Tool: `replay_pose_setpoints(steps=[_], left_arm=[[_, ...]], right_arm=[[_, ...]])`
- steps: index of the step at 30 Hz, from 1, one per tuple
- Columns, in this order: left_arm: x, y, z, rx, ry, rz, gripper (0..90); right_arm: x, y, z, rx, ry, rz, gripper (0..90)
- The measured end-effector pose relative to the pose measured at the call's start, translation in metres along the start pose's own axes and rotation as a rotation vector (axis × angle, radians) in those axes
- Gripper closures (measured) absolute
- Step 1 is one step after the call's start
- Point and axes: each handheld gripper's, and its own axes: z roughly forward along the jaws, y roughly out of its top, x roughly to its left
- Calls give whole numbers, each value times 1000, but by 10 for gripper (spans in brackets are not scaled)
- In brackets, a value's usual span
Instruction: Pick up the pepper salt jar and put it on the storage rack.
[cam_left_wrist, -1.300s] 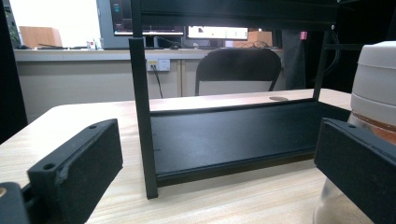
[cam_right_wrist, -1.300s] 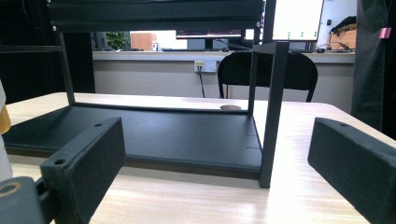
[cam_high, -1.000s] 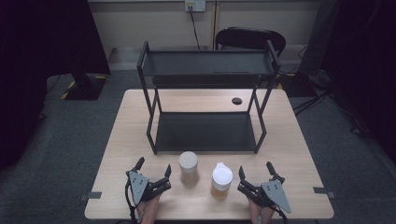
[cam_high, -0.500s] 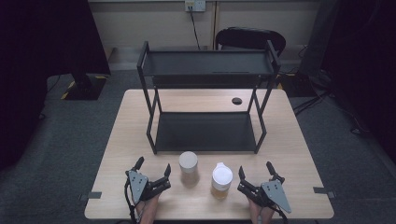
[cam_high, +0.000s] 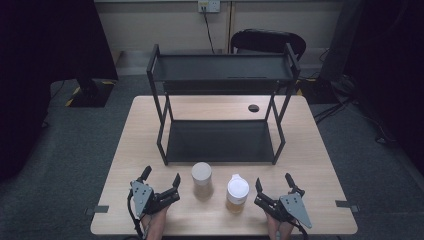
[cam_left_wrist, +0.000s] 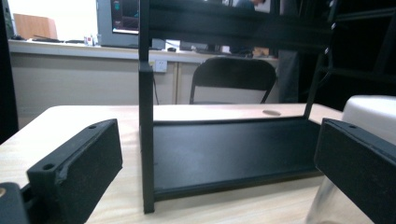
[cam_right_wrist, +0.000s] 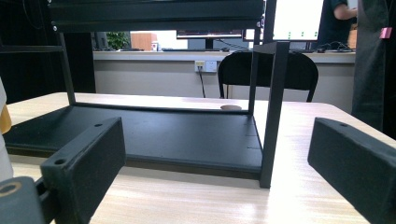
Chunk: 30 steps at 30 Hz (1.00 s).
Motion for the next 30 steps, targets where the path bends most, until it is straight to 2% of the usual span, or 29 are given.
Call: replay_pose_setpoints(steps=[6, 9, 14, 20, 22, 30], left_arm=[[1, 12, -4, -4, -34, -12, 3], [3, 22, -5, 17, -63, -42, 3], [3, 28, -6, 12, -80, -41, 3], [0, 34, -5, 8, -101, -27, 2], [-1, 38, -3, 8, -114, -10, 2], [-7, 50, 4, -18, -155, 16, 2]], right_arm=[[0, 0, 0, 0, 0, 0, 29], [0, 0, 0, 0, 0, 0, 30], [0, 0, 0, 0, -2, 0, 29], [1, 0, 0, 0, -4, 0, 29], [1, 0, 0, 0, -4, 0, 29], [1, 0, 0, 0, -4, 0, 28]])
